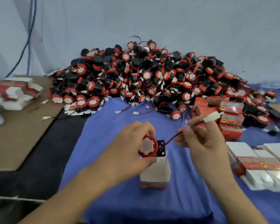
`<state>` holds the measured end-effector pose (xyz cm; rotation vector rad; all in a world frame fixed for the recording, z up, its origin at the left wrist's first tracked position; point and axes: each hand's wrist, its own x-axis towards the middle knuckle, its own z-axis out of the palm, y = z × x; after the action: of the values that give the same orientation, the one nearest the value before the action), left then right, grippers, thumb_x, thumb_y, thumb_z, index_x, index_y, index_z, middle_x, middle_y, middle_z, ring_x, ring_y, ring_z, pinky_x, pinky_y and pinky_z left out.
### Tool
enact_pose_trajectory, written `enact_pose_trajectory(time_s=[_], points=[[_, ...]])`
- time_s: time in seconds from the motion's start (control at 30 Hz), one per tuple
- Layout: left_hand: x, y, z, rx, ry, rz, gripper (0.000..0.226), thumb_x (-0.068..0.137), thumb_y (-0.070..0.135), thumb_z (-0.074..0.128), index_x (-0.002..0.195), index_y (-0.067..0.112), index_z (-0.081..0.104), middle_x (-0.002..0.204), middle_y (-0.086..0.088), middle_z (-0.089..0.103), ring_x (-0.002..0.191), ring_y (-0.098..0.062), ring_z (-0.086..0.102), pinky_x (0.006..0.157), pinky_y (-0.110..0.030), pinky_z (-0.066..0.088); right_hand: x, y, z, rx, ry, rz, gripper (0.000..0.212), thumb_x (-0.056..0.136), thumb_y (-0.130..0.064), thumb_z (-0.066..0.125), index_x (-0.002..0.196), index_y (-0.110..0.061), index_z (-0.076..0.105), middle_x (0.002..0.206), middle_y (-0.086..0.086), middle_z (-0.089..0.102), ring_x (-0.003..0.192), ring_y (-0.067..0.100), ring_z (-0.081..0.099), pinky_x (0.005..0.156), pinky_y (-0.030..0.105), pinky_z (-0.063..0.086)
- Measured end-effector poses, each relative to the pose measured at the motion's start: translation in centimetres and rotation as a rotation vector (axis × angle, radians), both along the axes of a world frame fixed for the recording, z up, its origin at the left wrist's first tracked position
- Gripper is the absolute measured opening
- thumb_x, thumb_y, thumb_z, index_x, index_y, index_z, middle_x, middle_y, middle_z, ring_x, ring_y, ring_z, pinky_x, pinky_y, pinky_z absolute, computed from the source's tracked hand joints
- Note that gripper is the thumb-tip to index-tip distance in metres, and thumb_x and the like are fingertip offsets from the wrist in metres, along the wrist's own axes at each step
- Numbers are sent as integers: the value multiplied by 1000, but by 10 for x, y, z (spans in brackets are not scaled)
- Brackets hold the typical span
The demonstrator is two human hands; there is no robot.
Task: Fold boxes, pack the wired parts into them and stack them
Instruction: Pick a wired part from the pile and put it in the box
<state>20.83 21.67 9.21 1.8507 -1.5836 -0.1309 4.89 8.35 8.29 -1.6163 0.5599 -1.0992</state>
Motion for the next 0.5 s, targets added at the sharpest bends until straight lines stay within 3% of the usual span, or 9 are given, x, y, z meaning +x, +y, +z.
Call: enact_pose_trajectory(time_s=[0.13,0.27,0.33,0.4,0.43,0.5], points=[[-16,9,-25,41,-153,11,38,79,43,79,100,28,51,101,13,51,93,-12,46,81,-26,40,-3,18,-13,-123,273,-36,17,104,-16,50,90,-24,53,82,-7,73,75,9,71,70,23,58],[-24,8,-56,94,-378,20,34,85,53,63,104,26,55,102,13,58,98,-16,51,81,-34,43,-4,24,-30,-129,520,-25,28,108,-31,39,84,-23,50,75,-2,69,74,24,67,71,42,58],[-30,6,-72,96,-472,31,24,92,48,55,106,29,59,103,14,62,100,-16,53,80,-34,43,-4,31,-40,-192,622,10,32,107,-31,40,75,-30,47,69,-13,65,66,10,61,59,23,51],[-32,4,-86,103,-482,67,18,99,39,46,109,33,60,108,15,63,104,-15,53,82,-33,41,-4,36,-49,-262,676,-8,38,105,-22,44,70,-37,47,74,-22,61,71,1,58,61,6,41],[-32,3,-92,112,-466,85,20,101,37,43,111,33,60,109,15,63,107,-14,52,84,-32,40,-2,37,-53,-302,711,-36,37,103,-19,45,71,-36,47,81,-20,56,74,4,56,63,4,39],[-33,4,-99,143,-464,124,22,103,36,41,113,34,60,110,16,62,109,-14,48,86,-32,38,0,38,-58,-350,777,-86,31,100,-15,48,71,-25,53,90,-13,45,74,10,53,65,13,42]])
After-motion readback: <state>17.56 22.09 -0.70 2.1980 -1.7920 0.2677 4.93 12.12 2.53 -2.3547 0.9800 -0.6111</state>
